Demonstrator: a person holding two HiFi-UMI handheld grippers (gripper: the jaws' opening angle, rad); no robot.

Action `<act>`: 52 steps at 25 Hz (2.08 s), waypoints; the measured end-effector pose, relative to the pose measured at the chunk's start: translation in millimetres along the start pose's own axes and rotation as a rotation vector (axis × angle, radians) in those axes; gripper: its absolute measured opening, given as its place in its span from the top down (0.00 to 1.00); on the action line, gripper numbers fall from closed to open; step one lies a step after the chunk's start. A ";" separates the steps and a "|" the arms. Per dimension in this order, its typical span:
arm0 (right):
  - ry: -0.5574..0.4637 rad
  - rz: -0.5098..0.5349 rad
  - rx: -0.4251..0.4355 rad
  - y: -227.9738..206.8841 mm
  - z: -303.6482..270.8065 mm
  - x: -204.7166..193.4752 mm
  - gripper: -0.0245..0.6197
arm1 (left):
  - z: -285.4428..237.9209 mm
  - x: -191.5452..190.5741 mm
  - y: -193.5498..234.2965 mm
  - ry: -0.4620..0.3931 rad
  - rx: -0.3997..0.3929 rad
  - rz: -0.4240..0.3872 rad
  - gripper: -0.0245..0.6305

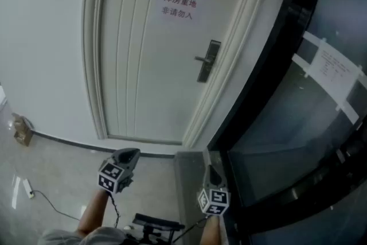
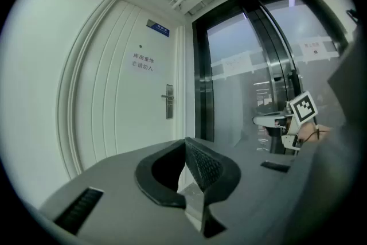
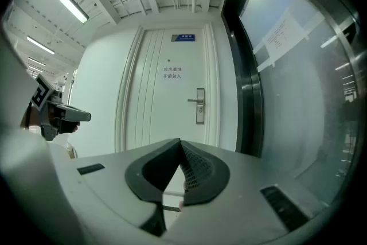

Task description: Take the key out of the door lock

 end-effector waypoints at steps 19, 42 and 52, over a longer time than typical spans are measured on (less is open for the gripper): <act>-0.024 -0.038 0.019 -15.0 2.7 1.1 0.95 | -9.4 6.1 -11.7 0.007 0.000 -0.010 0.97; -0.013 -0.043 0.082 -50.2 -1.2 -17.3 0.95 | -36.5 1.3 -47.5 0.022 0.032 -0.003 0.97; -0.024 -0.037 0.063 -63.5 -70.1 -0.2 0.95 | -98.7 18.8 -2.5 0.010 0.022 -0.006 0.97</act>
Point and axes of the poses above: the fingertips, and each gripper's own axes: z backward along the fingers, y to its left, x out of its top, the point moved 2 cm from there along z, backward along the fingers, and after that the axes turned 8 degrees about y, right-handed, at the moved point
